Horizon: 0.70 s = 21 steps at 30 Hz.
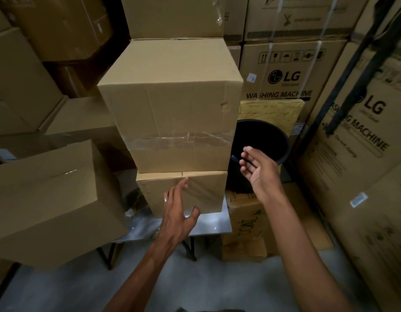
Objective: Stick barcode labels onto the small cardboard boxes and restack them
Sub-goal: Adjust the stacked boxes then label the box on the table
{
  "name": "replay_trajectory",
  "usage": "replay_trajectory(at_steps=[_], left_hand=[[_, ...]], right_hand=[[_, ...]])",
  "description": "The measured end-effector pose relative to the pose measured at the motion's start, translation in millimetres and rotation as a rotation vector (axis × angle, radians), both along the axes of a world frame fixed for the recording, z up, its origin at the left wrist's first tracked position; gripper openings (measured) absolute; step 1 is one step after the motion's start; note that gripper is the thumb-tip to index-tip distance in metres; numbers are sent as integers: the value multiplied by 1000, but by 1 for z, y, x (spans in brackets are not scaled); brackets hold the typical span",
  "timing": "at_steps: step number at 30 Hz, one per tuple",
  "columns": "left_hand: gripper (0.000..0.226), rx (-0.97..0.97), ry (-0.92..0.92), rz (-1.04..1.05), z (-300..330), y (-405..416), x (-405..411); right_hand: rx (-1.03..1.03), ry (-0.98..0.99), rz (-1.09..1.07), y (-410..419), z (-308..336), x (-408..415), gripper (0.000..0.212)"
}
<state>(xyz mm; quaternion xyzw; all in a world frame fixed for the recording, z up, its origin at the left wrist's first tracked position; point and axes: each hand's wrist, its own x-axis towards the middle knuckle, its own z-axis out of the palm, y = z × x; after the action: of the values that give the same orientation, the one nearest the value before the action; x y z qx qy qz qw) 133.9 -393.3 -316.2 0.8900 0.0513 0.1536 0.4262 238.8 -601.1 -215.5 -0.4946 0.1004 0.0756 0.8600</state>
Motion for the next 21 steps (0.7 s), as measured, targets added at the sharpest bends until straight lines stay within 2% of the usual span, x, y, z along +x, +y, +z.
replay_trajectory(at_steps=[10, 17, 21], left_hand=[[69, 16, -76, 87, 27, 34, -26], [61, 55, -202, 254, 46, 97, -51], [58, 85, -245, 394, 52, 154, -71]], right_hand=[[219, 48, 381, 44, 32, -75, 27], [198, 41, 750, 134, 21, -97, 24], [90, 12, 875, 197, 16, -104, 17]])
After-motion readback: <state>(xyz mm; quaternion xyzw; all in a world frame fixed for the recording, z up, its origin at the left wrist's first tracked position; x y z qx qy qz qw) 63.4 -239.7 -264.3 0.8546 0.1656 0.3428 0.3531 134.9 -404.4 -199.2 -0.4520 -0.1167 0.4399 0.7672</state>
